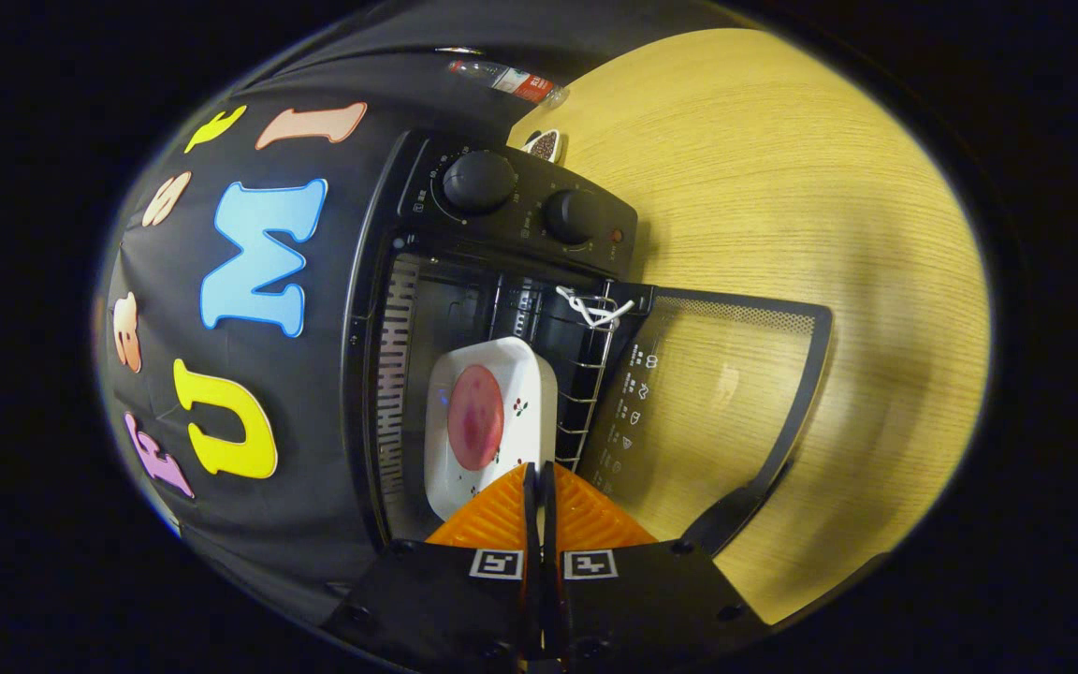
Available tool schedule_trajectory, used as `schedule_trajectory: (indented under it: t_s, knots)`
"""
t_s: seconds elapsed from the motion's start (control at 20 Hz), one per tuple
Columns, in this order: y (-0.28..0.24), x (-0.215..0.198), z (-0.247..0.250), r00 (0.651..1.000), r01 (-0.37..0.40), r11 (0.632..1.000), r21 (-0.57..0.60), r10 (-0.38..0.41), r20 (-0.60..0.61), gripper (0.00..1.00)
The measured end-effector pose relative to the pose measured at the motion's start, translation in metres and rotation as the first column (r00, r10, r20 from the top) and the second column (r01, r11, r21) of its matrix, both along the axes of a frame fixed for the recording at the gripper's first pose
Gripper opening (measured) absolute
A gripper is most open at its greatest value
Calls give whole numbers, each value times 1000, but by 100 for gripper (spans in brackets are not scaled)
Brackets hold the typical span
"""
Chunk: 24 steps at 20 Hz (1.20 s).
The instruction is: Open the toaster oven, put the food inside, and close the toaster oven door.
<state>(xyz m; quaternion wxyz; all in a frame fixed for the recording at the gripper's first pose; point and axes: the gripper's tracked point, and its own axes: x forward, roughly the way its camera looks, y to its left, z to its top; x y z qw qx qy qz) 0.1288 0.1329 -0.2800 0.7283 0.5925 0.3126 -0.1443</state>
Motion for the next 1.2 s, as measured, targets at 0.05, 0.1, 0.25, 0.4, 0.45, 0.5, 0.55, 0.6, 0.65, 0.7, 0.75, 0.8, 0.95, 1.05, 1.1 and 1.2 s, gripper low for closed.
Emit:
schedule_trajectory:
  t_s: [0.05, 0.1, 0.25, 0.4, 0.45, 0.5, 0.55, 0.6, 0.65, 0.7, 0.75, 0.8, 0.95, 1.05, 1.1, 1.2]
  knots:
    - [1, 6, -2, 1000, 14, 1000, 1, -14, 0, 2]
    - [3, 11, -4, 1000, 23, 1000, 2, -23, -3, 2]
    - [7, 24, -10, 998, 56, 998, -3, -56, -16, 2]
    - [8, 33, -15, 996, 79, 997, -14, -79, -33, 2]
    - [7, 38, -16, 996, 86, 996, -23, -86, -33, 2]
    - [6, 41, -16, 995, 93, 995, -33, -94, -32, 3]
    - [5, 43, -16, 994, 100, 994, -38, -101, -29, 3]
    - [4, 45, -15, 994, 106, 994, -38, -107, -23, 3]
    - [6, 45, -11, 995, 103, 994, -32, -103, -12, 3]
    - [7, 43, -7, 996, 94, 995, -30, -94, 2, 9]
    - [9, 45, -7, 997, 83, 996, -30, -82, 10, 11]
    - [11, 39, -7, 998, 65, 997, -37, -65, 5, 23]
    - [16, 35, 10, 999, 10, 999, -44, -7, 54, 60]
    - [15, 24, 17, 997, -46, 994, -102, 51, 54, 85]
    - [19, 21, 23, 994, -75, 990, -117, 83, 69, 98]
    - [25, 7, 30, 984, -147, 979, -139, 158, 76, 97]
